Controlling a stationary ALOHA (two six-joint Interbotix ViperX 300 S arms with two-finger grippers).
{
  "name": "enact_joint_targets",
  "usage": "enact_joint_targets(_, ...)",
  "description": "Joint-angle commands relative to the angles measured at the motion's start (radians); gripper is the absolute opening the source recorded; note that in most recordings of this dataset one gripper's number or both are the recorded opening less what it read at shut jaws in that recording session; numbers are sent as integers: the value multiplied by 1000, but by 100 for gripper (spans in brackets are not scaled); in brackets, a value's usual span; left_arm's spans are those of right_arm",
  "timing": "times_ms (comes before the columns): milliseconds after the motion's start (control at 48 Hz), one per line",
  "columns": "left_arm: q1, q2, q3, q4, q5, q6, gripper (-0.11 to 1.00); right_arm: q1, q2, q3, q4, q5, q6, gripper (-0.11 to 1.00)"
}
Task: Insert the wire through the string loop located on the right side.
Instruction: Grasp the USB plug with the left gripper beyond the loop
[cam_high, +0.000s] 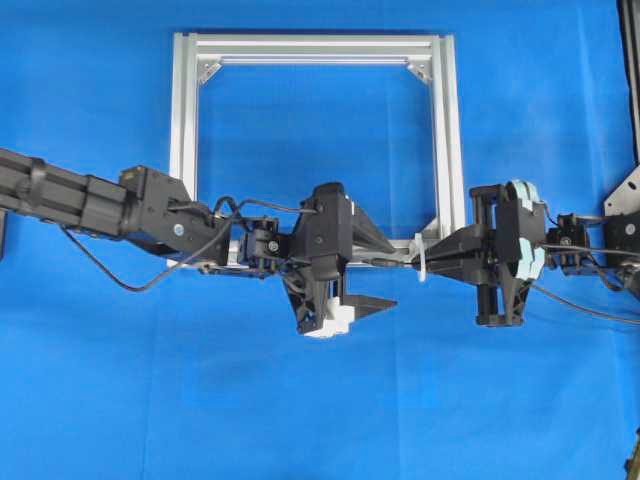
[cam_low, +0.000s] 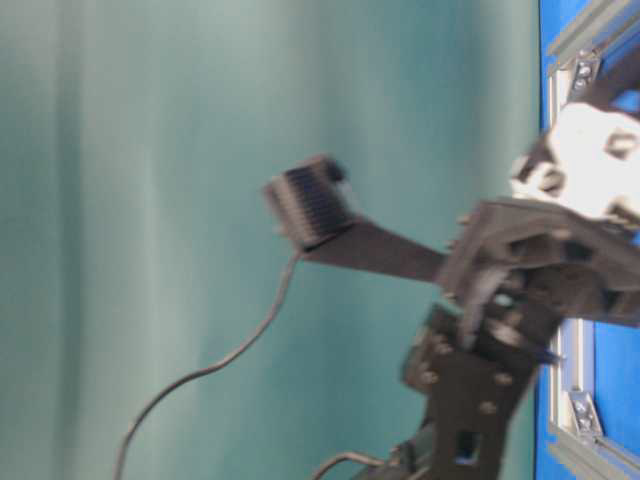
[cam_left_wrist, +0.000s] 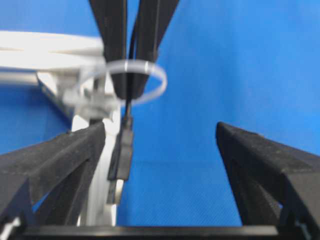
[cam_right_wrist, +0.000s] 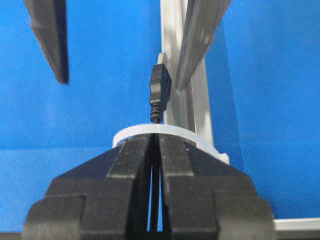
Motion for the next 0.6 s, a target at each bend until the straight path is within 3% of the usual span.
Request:
enact_joint_targets(0, 3, -6, -25, 2, -5, 0, 89, -2, -5, -11, 0, -6, -2, -4)
enact_joint_targets(584, 6, 3, -20, 2, -5, -3, 89, -2, -5, -9, 0, -6, -2, -4)
